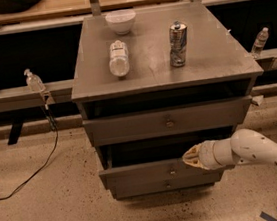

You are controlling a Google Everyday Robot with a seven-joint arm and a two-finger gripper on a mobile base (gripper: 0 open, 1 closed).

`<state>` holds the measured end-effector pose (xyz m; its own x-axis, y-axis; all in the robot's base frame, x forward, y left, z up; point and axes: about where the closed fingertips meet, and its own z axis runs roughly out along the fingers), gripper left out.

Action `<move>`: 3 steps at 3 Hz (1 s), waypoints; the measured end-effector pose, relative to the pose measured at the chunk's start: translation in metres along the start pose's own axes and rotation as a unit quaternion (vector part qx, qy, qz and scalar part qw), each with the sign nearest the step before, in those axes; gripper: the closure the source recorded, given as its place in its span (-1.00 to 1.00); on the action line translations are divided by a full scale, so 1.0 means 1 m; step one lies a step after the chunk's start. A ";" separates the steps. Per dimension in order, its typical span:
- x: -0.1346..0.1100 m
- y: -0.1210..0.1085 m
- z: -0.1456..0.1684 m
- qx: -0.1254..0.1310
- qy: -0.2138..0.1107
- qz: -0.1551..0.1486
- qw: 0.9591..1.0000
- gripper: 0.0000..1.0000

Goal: Open middle drawer

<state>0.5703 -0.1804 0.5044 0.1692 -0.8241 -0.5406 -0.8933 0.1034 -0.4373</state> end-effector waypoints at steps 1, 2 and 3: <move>0.009 -0.021 0.009 0.007 -0.007 0.034 0.999 0.97; 0.022 -0.040 0.021 0.017 0.001 0.075 0.997 1.00; 0.037 -0.049 0.034 0.026 0.011 0.106 0.994 1.00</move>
Offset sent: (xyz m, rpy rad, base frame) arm 0.0797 -0.0239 -0.0159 0.0961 0.0975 -0.2455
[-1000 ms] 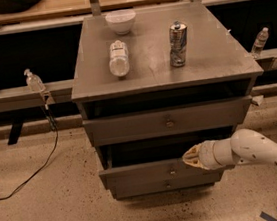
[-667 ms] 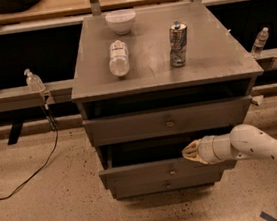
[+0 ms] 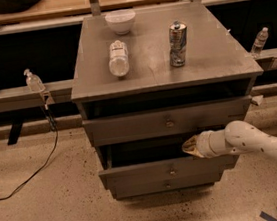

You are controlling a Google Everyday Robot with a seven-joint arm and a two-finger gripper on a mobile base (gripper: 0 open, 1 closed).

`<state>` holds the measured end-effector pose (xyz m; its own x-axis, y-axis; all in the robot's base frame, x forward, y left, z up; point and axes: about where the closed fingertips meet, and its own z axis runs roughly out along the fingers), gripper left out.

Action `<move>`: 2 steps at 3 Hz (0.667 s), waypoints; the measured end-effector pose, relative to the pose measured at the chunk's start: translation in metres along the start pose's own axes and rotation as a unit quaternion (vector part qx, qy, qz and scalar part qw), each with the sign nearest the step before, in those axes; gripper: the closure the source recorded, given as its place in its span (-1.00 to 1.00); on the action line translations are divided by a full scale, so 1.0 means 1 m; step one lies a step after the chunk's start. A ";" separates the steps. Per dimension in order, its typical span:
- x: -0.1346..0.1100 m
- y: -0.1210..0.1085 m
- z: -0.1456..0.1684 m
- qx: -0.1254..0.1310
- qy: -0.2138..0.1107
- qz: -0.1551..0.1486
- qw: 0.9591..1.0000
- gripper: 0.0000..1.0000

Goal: Open middle drawer

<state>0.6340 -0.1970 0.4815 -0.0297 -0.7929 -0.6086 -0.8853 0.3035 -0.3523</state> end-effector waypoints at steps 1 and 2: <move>0.011 0.002 0.009 0.001 0.008 0.015 1.000 1.00; 0.018 0.008 0.012 -0.004 0.016 0.020 1.000 1.00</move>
Offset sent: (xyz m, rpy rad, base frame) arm -0.0101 -0.0122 -0.0305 -0.0287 0.0565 -0.0430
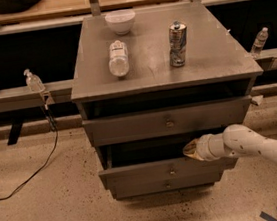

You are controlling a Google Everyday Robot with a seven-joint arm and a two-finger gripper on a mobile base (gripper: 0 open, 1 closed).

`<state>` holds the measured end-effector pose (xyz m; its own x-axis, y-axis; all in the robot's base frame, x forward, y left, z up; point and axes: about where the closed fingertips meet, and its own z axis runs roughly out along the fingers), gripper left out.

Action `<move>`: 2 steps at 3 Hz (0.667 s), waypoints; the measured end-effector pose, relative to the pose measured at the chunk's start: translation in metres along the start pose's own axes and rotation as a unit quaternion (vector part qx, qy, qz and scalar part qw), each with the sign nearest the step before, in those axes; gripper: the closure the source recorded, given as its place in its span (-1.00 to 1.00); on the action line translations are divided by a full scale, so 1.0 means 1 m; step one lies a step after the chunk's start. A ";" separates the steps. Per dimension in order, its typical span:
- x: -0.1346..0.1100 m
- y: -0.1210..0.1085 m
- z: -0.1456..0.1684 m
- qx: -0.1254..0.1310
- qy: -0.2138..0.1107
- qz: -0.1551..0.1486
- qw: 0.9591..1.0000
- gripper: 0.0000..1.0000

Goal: Open middle drawer

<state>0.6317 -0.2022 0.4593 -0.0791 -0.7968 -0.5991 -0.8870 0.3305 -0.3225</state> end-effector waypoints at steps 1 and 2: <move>0.002 0.009 -0.005 -0.004 0.003 -0.009 1.000 1.00; 0.003 0.023 -0.013 -0.011 0.008 -0.018 1.000 1.00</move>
Offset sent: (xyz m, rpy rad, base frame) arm -0.0486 -0.0085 0.0045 -0.0542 0.0083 0.0561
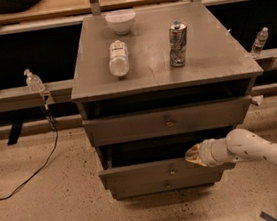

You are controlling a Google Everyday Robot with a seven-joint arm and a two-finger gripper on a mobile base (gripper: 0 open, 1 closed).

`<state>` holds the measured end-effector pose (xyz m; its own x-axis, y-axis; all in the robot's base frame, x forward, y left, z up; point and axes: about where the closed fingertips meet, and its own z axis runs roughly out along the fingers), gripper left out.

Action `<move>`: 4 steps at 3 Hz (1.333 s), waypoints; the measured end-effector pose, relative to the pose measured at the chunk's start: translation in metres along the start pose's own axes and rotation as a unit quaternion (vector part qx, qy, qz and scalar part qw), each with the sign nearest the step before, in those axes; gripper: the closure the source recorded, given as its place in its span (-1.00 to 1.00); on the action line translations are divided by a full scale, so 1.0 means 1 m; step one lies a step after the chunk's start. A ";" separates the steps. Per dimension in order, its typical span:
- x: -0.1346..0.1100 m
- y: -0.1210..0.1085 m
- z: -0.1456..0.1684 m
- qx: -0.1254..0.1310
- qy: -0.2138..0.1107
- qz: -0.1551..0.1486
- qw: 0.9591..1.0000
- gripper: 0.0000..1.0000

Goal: Open middle drawer

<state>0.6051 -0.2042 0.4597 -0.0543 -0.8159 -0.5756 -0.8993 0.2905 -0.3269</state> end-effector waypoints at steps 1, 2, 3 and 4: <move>0.000 0.012 -0.010 -0.004 0.001 -0.007 1.000 1.00; -0.007 0.007 -0.014 0.002 0.001 -0.021 1.000 1.00; -0.020 -0.008 -0.015 0.014 -0.002 -0.043 0.999 1.00; -0.027 -0.011 -0.015 0.012 -0.001 -0.048 0.999 0.71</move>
Offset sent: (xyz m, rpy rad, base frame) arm -0.0074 -0.0008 0.0266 -0.0414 -0.0604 0.0417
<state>0.6103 -0.1932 0.4897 0.0319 -0.8395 -0.5424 -0.8895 0.2236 -0.3984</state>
